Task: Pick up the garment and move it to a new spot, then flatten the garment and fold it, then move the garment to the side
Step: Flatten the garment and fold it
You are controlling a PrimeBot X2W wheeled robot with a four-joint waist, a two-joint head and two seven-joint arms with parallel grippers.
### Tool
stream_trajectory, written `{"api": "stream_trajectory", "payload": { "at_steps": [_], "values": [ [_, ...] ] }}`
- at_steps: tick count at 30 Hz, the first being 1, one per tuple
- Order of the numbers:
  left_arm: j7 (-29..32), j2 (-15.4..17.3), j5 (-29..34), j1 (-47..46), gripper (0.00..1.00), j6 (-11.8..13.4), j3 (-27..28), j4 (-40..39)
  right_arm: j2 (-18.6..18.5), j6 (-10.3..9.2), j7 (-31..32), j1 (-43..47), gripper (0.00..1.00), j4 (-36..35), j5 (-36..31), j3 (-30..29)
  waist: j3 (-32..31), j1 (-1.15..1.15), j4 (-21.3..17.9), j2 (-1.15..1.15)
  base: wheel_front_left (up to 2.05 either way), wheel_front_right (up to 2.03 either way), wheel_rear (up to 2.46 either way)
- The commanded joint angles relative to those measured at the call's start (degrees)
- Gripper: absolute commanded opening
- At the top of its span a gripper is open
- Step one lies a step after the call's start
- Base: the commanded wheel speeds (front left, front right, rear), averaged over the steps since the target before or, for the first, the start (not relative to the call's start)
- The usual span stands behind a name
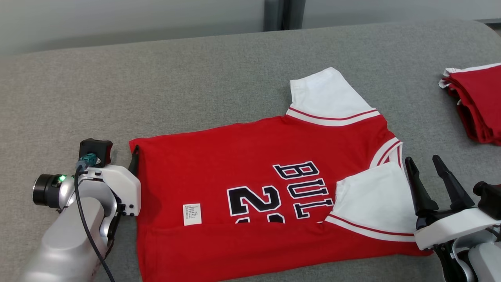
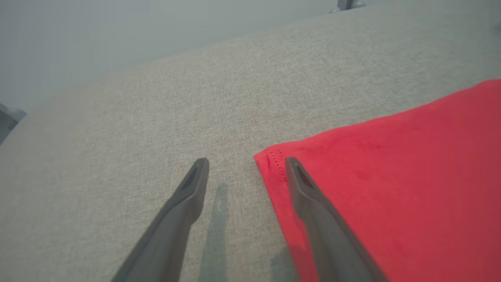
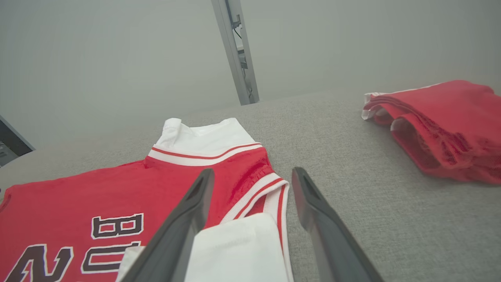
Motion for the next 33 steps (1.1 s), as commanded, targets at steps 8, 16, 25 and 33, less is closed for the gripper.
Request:
{"api": "stream_trajectory", "payload": {
  "at_steps": [8,16,25,33],
  "values": [
    [-0.09,-0.88,1.36,-5.32,1.0,-2.1,-1.55,6.78,0.54,0.0,-0.38,-1.02,1.0,-0.38,-0.15,-1.18,2.89,0.0,-1.86,0.0,0.0,0.0,0.0],
    [-1.06,-2.07,1.59,-7.61,1.0,-3.25,-2.35,11.59,1.01,0.0,-0.38,-1.31,1.0,0.75,-0.37,-1.67,3.47,0.0,-2.13,0.0,0.0,0.0,0.0],
    [-1.73,-3.35,1.01,-8.66,0.0,-5.46,-2.95,15.41,1.16,0.0,-0.38,-1.24,1.0,1.05,-0.55,-2.11,3.64,0.0,-1.93,0.0,0.0,0.0,0.0],
    [-5.29,-5.53,1.59,-7.65,0.0,-5.9,-3.09,12.86,-2.11,0.0,-0.39,-3.28,1.0,2.08,0.22,-0.88,3.0,0.0,1.85,0.0,0.0,0.0,0.0]
  ]
}}
